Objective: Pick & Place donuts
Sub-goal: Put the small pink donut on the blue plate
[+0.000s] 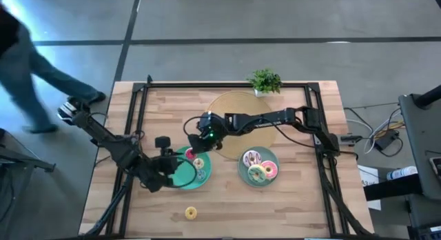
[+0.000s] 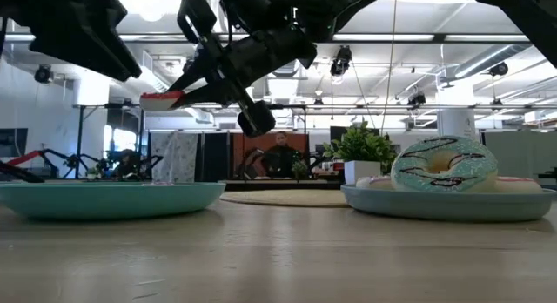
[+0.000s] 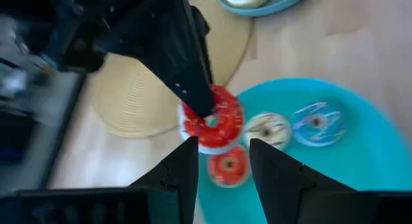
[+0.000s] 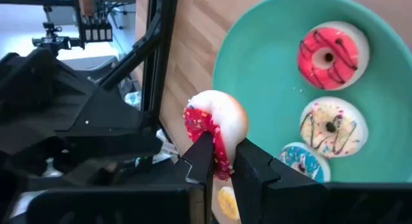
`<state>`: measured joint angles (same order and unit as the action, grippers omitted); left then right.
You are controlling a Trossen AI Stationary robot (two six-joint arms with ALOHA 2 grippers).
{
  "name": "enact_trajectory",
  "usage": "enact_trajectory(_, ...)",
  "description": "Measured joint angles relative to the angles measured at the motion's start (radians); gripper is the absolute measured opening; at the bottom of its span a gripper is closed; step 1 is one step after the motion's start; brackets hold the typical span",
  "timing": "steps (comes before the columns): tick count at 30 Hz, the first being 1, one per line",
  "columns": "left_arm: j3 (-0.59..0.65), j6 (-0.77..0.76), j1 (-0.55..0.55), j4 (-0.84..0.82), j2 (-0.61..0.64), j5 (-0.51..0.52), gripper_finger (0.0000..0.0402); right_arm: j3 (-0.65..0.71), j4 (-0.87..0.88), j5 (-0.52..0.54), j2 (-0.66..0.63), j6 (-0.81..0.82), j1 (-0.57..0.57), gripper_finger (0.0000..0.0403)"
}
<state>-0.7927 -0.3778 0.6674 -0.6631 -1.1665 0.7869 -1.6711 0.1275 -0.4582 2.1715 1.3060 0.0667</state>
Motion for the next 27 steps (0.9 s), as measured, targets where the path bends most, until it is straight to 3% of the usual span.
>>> enact_trajectory(27,-0.012,0.084,-0.022,0.01,-0.15,0.146,0.0114,-0.001,-0.065,-0.051,0.0,0.095,0.023,0.0034)
